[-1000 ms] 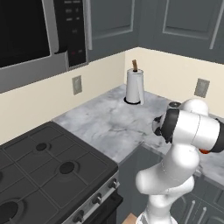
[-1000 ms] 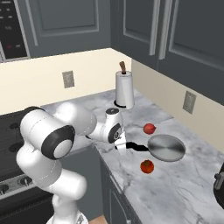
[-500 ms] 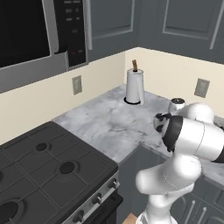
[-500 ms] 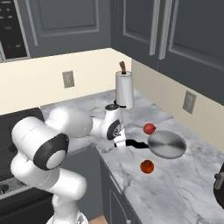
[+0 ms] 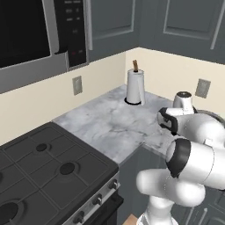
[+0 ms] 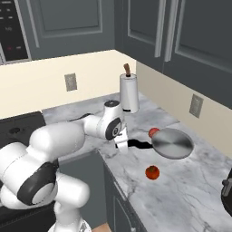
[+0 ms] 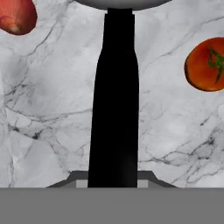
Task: Place the pan on the front right burner on the stove. Then place the tomato and the onion in the pan and turn on the front right burner.
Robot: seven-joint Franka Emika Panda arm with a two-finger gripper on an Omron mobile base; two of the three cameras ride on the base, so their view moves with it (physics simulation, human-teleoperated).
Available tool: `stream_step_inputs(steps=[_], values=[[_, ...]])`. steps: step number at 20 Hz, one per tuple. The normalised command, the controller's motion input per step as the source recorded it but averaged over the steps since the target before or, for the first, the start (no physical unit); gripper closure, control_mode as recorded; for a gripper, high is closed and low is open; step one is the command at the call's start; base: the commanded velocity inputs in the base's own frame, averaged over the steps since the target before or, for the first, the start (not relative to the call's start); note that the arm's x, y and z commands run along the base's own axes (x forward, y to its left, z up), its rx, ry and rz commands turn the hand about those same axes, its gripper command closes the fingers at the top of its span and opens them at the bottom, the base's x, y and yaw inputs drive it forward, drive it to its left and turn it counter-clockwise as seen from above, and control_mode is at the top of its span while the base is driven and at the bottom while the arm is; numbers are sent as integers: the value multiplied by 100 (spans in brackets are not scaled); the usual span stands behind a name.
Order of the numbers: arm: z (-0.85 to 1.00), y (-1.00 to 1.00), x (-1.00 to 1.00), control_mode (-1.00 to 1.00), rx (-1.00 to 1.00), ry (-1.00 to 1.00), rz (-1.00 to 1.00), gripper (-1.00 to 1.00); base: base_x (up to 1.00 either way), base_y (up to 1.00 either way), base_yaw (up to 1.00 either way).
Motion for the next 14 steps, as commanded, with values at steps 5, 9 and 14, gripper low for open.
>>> stream_step_inputs(steps=[5, 9, 14], values=[[33, 29, -21, -100, 0, -1, 10, 100, 0, 0, 0], [23, 33, -23, -100, 0, -2, 20, 100, 0, 0, 0], [13, 42, -18, -100, 0, -1, 28, 100, 0, 0, 0]])
